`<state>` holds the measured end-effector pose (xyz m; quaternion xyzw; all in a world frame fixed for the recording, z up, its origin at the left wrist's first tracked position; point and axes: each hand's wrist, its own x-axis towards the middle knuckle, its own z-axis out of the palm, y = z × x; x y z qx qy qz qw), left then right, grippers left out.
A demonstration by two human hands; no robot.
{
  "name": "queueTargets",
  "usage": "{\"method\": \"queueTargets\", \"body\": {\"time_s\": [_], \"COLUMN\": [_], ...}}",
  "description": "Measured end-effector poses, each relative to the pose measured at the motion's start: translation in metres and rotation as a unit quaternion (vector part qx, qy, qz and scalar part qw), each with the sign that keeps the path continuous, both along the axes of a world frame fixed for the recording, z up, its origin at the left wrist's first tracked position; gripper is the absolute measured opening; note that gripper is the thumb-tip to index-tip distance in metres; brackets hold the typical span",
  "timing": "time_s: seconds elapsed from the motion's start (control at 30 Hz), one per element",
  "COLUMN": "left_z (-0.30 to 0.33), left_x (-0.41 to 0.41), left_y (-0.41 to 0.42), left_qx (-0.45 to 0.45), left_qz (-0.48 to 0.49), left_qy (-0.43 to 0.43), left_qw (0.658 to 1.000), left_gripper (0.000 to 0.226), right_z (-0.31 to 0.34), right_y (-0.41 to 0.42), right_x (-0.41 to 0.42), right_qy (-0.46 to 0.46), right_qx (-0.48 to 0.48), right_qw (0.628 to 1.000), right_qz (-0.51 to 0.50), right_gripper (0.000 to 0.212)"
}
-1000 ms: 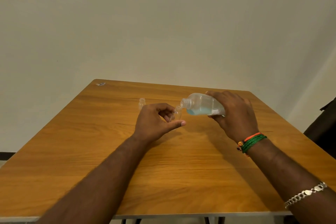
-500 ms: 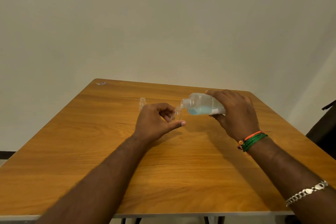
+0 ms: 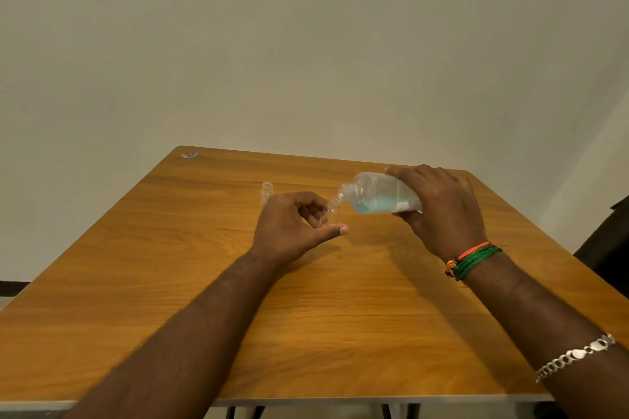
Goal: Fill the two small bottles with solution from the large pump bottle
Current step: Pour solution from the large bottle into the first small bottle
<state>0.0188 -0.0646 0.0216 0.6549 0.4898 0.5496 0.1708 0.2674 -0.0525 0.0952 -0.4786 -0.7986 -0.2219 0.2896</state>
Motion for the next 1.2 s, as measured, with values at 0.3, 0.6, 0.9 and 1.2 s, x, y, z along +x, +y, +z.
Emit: {"method": "queueTargets", "body": {"time_s": [0.3, 0.6, 0.9, 1.2], "left_z": [-0.0009, -0.0015, -0.001, -0.0015], "left_x": [-0.0003, -0.0003, -0.0007, -0.0007], "left_y": [0.0004, 0.0018, 0.0015, 0.0016], "left_qx": [0.005, 0.004, 0.009, 0.009], "left_qz": [-0.001, 0.006, 0.007, 0.011], "left_qy": [-0.003, -0.001, 0.001, 0.001], "left_qw": [1.0, 1.0, 1.0, 1.0], "left_gripper": [0.043, 0.046, 0.042, 0.047], "right_z": [0.0021, 0.0018, 0.0035, 0.0038], "right_y": [0.0006, 0.0021, 0.0034, 0.0023], "right_x": [0.0, 0.0003, -0.0002, -0.0006], "right_qy": [-0.007, -0.01, -0.015, -0.013], "right_qx": [0.008, 0.011, 0.016, 0.015], "right_qw": [1.0, 1.0, 1.0, 1.0], "right_qz": [0.002, 0.004, 0.001, 0.004], "right_gripper": [0.067, 0.068, 0.069, 0.069]}}
